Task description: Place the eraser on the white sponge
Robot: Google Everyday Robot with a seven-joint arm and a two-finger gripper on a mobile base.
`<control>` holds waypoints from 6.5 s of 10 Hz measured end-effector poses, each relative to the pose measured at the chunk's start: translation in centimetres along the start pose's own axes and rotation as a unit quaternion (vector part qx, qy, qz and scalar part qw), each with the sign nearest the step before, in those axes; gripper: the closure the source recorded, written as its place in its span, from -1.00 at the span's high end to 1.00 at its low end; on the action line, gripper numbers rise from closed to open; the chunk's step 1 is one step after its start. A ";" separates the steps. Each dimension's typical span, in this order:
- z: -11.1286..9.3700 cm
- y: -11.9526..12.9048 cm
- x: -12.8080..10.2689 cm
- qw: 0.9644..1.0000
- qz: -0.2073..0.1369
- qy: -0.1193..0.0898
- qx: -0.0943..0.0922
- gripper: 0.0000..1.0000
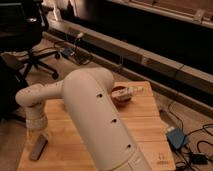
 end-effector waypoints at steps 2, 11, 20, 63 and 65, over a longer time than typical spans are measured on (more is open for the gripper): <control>0.5 0.0 -0.6 1.000 0.011 0.005 -0.004 0.30; 1.4 0.6 -2.0 1.000 0.009 0.015 0.002 -0.84; -5.2 -7.3 -3.0 1.000 0.024 -0.002 -0.020 -1.00; -7.2 -34.4 4.5 0.967 0.210 -0.074 -0.121 -1.00; -7.5 -35.4 4.7 0.964 0.214 -0.085 -0.132 -1.00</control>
